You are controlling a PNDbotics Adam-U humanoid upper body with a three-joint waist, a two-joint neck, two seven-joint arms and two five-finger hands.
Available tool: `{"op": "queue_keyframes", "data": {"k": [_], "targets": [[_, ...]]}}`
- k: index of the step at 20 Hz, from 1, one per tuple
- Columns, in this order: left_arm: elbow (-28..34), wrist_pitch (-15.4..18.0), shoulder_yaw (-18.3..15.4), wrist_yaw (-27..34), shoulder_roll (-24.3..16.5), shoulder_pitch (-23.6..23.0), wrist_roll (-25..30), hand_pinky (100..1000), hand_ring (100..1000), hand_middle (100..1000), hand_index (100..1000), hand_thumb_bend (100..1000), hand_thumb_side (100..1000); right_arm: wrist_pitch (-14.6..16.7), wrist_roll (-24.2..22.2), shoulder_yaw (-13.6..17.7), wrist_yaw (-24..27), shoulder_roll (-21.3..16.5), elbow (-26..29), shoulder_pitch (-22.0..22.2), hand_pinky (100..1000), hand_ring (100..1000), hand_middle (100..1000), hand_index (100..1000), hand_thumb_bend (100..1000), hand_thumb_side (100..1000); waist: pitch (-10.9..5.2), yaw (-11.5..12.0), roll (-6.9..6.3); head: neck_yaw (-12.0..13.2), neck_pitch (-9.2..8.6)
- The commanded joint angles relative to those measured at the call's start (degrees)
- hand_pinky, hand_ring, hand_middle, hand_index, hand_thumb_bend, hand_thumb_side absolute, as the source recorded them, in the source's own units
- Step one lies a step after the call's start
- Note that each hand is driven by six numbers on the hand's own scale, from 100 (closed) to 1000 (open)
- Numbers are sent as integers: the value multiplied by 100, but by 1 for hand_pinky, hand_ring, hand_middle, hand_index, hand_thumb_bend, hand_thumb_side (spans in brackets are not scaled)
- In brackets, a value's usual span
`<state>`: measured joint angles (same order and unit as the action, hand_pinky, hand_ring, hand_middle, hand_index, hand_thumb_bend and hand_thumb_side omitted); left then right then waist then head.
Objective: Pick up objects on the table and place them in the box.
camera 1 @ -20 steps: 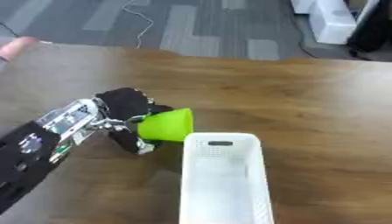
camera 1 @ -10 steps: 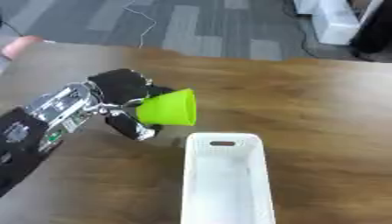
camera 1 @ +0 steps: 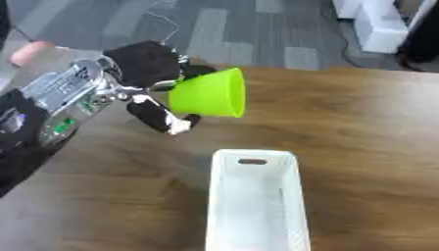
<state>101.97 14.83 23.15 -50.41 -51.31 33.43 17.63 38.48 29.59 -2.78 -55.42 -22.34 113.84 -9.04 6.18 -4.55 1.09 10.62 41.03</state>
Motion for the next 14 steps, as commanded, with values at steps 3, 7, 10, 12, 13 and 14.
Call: {"op": "queue_keyframes", "data": {"k": [3, 7, 10, 12, 13, 14], "targets": [[553, 463, 324, 348, -72, 230, 153, 100, 100, 116, 403, 404, 818, 93, 71, 4, 49, -128, 75, -84, 171, 332, 379, 483, 255, 1000, -88, -41, -32, 62, -74], [820, 686, 598, 687, 54, 397, 423, 100, 100, 117, 404, 402, 822, 122, 58, 8, 83, -136, 75, -125, 175, 334, 379, 483, 256, 1000, -87, -72, -44, 78, -62], [910, 711, 676, 944, 126, 472, 601, 100, 100, 118, 404, 400, 825, 143, 59, 20, 106, -144, 75, -153, 178, 335, 380, 483, 257, 1000, -88, -86, -54, 90, -57], [947, 717, 727, 1085, 147, 480, 739, 100, 100, 119, 405, 400, 828, 154, 59, 30, 121, -152, 75, -171, 179, 335, 380, 483, 258, 1000, -88, -98, -62, 87, -62], [959, 731, 763, 1146, 146, 469, 820, 100, 100, 119, 405, 401, 832, 159, 59, 34, 128, -156, 75, -181, 180, 336, 381, 482, 258, 1000, -88, -105, -66, 79, -63], [966, 753, 798, 1200, 141, 454, 904, 100, 100, 119, 405, 401, 834, 166, 60, 39, 137, -160, 75, -190, 180, 336, 381, 482, 258, 1000, -88, -110, -69, 67, -62]]}}
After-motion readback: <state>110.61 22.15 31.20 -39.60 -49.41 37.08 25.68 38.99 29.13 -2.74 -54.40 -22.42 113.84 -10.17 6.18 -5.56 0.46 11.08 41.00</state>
